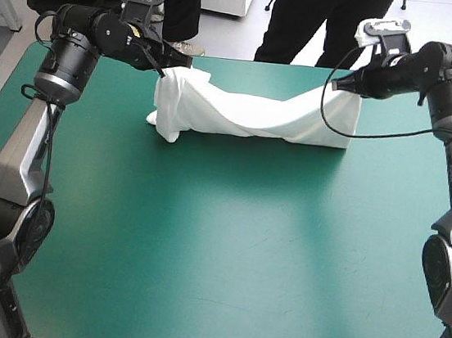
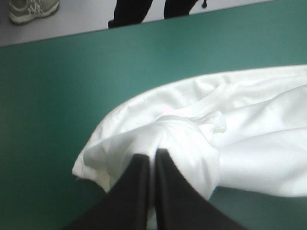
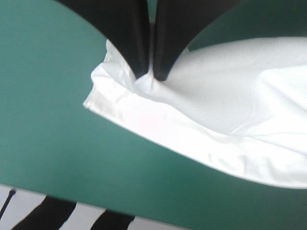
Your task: Fold the cloth
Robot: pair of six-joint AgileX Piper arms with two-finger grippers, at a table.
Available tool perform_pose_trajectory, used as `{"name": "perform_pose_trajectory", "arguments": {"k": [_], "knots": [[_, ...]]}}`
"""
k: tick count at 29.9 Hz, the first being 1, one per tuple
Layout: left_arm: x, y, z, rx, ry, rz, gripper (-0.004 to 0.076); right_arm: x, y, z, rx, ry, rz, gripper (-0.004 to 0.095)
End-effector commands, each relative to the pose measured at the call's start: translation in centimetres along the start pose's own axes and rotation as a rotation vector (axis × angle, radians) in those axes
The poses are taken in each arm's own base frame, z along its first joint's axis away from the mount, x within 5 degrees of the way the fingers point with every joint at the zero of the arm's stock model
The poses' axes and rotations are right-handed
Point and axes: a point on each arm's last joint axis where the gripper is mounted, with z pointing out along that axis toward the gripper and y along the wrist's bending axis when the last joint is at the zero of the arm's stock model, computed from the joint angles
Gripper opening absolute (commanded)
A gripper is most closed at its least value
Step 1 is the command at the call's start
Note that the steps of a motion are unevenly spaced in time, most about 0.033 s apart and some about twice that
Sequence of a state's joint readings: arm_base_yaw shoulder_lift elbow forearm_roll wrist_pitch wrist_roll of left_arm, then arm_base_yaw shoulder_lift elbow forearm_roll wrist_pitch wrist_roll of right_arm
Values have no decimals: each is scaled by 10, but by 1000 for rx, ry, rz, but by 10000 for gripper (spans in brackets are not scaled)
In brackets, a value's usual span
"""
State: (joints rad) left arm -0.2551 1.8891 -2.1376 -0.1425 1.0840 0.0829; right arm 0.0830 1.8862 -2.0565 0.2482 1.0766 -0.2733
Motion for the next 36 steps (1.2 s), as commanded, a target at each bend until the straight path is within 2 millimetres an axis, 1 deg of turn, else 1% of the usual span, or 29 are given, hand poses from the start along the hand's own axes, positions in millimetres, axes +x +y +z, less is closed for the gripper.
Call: {"name": "perform_pose_trajectory", "arguments": {"k": [1,5,9,15,21,25,30,33,36], "knots": [[-1,-9,-33,42,-8,-6,-17,6,4,-24,-8,-18,-6,-17],[26,-14,-17,111,190,-36,-17,33,7,-16,-46,136,-18,-17],[59,-17,1,175,348,-54,-17,52,10,-15,-65,214,-9,-17],[109,-16,12,164,525,-68,-17,86,15,-10,-100,357,7,-17],[151,-14,7,142,637,-67,-17,120,18,1,-127,486,35,-17],[173,-13,1,124,669,-69,-17,148,21,8,-151,574,42,-17],[200,-14,-5,121,728,-79,-17,179,33,12,-180,677,34,-17],[212,-15,-10,118,731,-83,-17,190,44,12,-202,710,4,-17],[219,-15,-12,115,730,-86,-17,195,51,12,-214,725,-13,-17]]}}
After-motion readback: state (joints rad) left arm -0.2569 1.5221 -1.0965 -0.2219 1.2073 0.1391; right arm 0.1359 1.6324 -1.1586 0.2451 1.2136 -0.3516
